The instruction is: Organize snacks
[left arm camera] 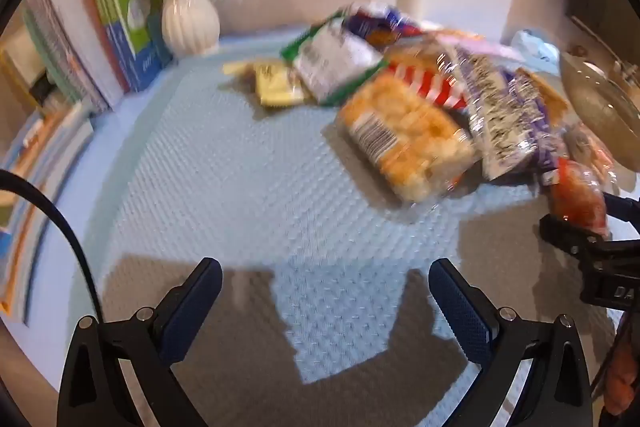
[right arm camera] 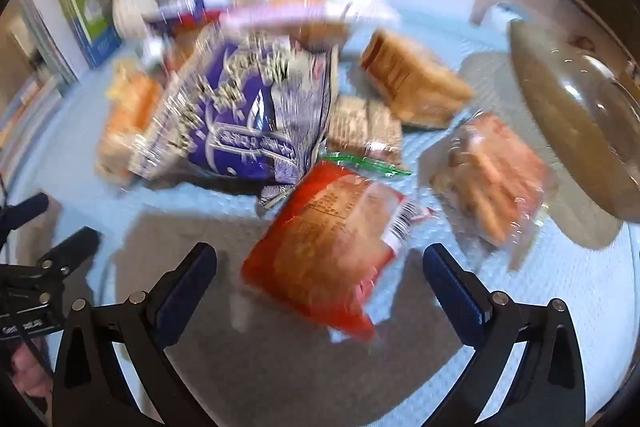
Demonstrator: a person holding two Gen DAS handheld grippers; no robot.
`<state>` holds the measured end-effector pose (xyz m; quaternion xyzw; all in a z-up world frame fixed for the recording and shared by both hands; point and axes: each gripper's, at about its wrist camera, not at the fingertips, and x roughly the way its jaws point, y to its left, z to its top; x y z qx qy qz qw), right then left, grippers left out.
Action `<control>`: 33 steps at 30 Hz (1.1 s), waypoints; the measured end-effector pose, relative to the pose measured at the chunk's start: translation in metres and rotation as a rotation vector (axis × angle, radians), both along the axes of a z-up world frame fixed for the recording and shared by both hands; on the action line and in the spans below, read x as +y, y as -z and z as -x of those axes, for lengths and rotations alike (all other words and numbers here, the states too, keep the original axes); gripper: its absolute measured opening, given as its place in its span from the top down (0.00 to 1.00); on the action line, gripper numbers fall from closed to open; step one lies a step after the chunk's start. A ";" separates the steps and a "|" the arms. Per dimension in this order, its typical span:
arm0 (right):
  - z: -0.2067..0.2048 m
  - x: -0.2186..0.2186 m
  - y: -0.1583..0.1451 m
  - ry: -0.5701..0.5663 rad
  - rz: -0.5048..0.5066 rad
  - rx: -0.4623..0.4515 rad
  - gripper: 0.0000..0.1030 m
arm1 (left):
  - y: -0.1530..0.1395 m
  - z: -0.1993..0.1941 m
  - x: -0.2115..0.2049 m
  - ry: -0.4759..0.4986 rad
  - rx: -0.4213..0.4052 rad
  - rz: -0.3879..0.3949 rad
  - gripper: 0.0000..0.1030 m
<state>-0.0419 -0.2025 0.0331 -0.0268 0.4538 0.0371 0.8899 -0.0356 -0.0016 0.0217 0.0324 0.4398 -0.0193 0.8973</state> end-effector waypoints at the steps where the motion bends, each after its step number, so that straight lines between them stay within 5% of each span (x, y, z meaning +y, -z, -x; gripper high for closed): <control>1: 0.013 0.000 -0.010 -0.003 -0.021 -0.073 0.00 | -0.009 0.003 0.000 0.013 -0.042 -0.004 0.00; 2: 0.031 0.000 -0.026 -0.011 -0.034 -0.184 0.00 | -0.016 0.004 0.000 0.023 -0.069 0.000 0.00; 6: 0.049 0.010 -0.054 -0.030 -0.001 -0.383 0.00 | -0.044 -0.002 -0.002 0.079 -0.165 0.063 0.00; 14: 0.006 0.001 -0.038 -0.003 -0.008 -0.323 0.00 | -0.026 -0.013 0.002 0.107 -0.243 0.123 0.00; 23: 0.011 -0.009 -0.038 0.035 -0.065 -0.337 0.00 | -0.020 -0.003 -0.016 0.133 -0.278 0.055 0.00; 33: 0.008 -0.004 -0.035 0.036 -0.048 -0.314 0.00 | -0.018 -0.006 -0.008 0.089 -0.259 0.118 0.00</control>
